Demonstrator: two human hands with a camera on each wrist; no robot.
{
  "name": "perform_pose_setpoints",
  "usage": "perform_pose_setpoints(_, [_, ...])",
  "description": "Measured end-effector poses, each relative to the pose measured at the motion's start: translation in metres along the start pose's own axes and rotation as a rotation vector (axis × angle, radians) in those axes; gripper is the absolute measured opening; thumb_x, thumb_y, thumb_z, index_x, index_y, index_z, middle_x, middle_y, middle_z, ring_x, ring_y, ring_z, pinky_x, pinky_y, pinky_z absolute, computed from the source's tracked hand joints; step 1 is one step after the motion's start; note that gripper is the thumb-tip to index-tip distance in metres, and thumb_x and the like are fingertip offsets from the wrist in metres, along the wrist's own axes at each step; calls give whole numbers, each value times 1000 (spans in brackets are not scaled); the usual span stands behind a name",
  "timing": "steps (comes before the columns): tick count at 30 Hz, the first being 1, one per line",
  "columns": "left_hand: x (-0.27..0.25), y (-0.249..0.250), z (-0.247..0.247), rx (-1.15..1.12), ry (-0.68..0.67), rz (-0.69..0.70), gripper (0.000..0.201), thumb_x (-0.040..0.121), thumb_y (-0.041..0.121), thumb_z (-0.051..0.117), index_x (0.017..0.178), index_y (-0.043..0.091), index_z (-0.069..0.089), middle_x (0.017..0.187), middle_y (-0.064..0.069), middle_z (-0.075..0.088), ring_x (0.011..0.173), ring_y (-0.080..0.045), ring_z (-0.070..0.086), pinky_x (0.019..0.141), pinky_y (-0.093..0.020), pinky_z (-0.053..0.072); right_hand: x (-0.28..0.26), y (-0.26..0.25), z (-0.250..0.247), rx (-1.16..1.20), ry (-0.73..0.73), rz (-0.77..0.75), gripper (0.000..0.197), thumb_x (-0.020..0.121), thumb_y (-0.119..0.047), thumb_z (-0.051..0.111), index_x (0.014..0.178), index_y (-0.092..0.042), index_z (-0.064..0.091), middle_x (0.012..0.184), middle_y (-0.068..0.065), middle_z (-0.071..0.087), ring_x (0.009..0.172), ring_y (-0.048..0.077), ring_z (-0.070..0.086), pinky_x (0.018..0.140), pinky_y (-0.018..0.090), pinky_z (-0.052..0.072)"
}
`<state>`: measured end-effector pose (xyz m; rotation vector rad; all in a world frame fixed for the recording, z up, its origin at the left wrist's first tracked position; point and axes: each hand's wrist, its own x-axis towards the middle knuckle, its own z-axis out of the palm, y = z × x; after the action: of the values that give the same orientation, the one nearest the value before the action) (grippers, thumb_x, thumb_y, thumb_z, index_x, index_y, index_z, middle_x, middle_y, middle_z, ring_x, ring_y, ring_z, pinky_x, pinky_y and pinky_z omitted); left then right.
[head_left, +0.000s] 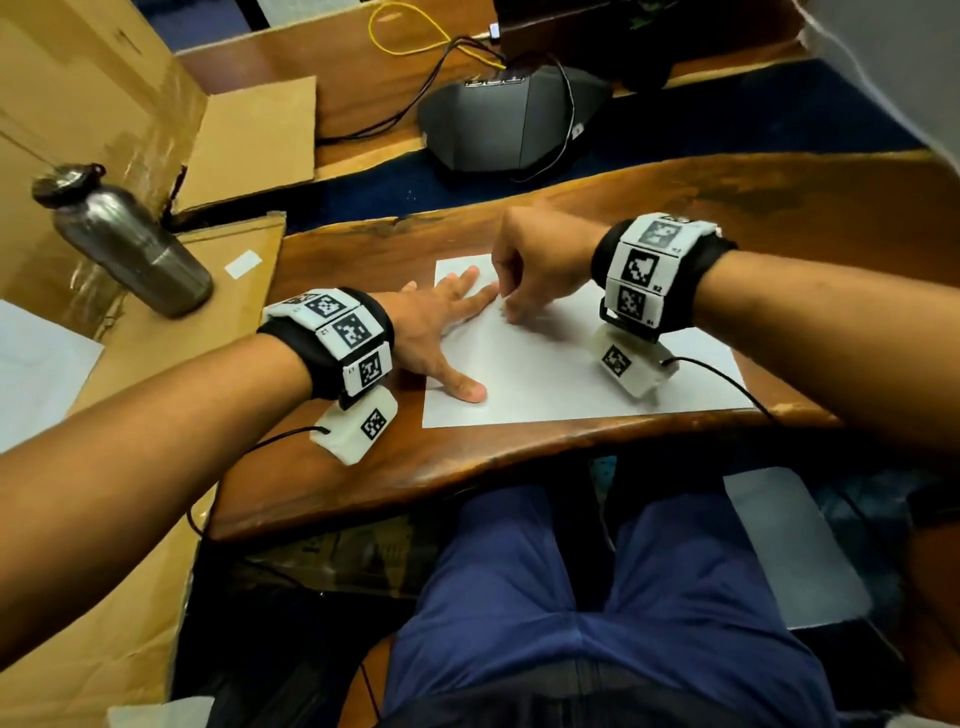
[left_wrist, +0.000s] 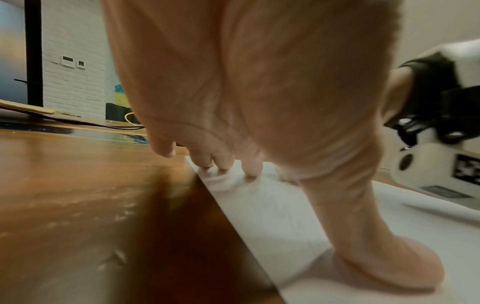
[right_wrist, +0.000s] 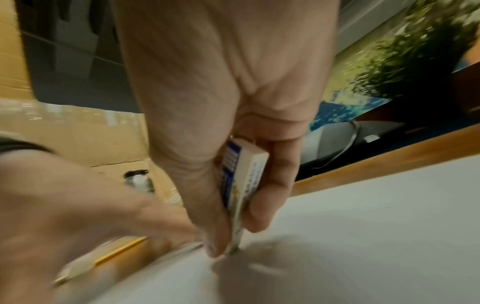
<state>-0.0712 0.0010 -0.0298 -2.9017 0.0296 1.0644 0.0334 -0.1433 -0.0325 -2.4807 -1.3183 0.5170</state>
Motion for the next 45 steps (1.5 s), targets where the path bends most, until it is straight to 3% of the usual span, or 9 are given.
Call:
perform_pose_setpoints(4, [-2,3,-1,-12,-13,-23,119,76,67,67,156,31,-14,161,4,-29,150,-24,-16,119,-47,-7,-13,-13,6,-16,-240,-63,16,70,-25,90,68,-19,75,64,-3,73,51,6,64,52,16,50])
perform_pose_setpoints(10, [13,-9,5,-4,12,26,135,64,78,68,151,35,-25,160,5,-31,150,-20,-17,120,-50,-8,3,8,-9,7,39,51,19,70,-25,90,66,-18,73,61,-4,71,52,7,64,49,12,40])
perform_pose_setpoints(15, [14,-10,6,5,10,21,130,69,76,67,153,30,-21,160,4,-31,150,-19,-18,120,-47,-8,-17,-16,5,-2,-276,-28,17,69,-28,91,71,-18,76,63,-6,73,52,4,66,50,13,48])
perform_pose_setpoints(21, [17,-13,8,-7,29,42,140,59,81,67,152,32,-25,160,4,-30,151,-21,-17,121,-52,-6,11,5,-11,31,45,62,16,67,-24,90,68,-17,76,63,1,73,54,10,65,59,22,55])
perform_pose_setpoints(26, [12,-12,9,-24,41,38,134,69,74,68,153,24,-23,159,5,-32,150,-15,-18,119,-42,-10,-8,-15,2,-8,-275,-29,18,69,-28,91,72,-17,77,65,-4,74,52,6,65,52,15,49])
perform_pose_setpoints(32, [15,-12,10,-23,47,39,142,61,80,69,152,27,-25,160,5,-30,151,-20,-15,122,-47,-7,18,2,-10,-4,100,53,15,70,-24,87,69,-14,76,62,2,71,55,1,58,76,23,40])
perform_pose_setpoints(38, [13,-12,9,-1,43,33,135,66,79,66,152,27,-24,159,2,-33,150,-20,-19,122,-47,-5,-1,-17,-3,-39,-263,-22,17,69,-28,90,73,-18,77,64,-4,74,54,7,67,57,17,52])
perform_pose_setpoints(43, [14,-11,9,-10,37,17,139,62,80,68,152,30,-26,159,0,-33,150,-23,-20,121,-49,-7,22,1,-11,-33,88,51,18,70,-27,89,70,-16,76,61,0,72,53,7,63,54,5,39])
perform_pose_setpoints(45, [11,-10,8,-12,36,4,136,64,78,68,152,30,-24,159,-3,-34,149,-25,-21,120,-49,-7,15,-7,-5,-68,16,-2,16,71,-25,89,69,-17,75,61,-2,72,51,7,64,51,7,43])
